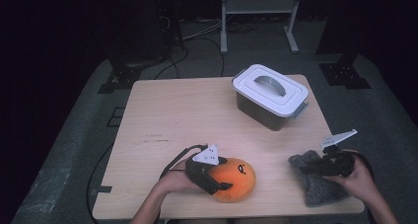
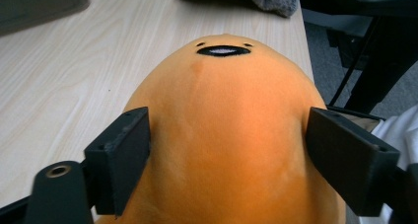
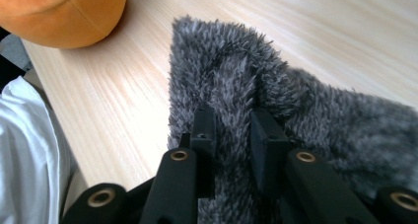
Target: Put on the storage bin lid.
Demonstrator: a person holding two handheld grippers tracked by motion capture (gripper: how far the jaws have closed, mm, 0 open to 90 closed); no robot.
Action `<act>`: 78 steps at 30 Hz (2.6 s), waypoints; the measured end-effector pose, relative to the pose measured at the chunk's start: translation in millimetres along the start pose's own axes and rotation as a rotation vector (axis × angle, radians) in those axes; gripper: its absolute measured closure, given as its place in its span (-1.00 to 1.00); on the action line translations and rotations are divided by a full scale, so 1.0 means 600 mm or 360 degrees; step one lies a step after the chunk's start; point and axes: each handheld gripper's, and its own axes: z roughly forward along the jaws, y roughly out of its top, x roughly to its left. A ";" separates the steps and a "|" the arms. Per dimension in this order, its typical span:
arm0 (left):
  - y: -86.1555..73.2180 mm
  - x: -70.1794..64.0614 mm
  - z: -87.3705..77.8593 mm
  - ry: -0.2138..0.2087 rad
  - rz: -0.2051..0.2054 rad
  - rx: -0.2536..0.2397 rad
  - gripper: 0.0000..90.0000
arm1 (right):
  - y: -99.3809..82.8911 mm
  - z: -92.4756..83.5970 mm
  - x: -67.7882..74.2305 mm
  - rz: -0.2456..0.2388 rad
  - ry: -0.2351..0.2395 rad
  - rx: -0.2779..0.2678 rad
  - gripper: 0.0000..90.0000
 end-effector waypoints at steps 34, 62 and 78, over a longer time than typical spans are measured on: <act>0.010 0.006 -0.035 -0.0011 0.0013 -0.0076 -0.79 | 0.114 0.000 0.024 -0.0115 0.0082 -0.0259 -0.15; 0.000 0.015 -0.055 0.0022 -0.0011 -0.0100 -0.80 | 0.288 -0.013 0.010 -0.0293 -0.0089 -0.0400 -0.21; -0.006 0.019 -0.067 0.0064 -0.0028 -0.0113 -0.80 | 0.322 -0.022 -0.066 -0.0180 -0.0228 -0.0551 -0.29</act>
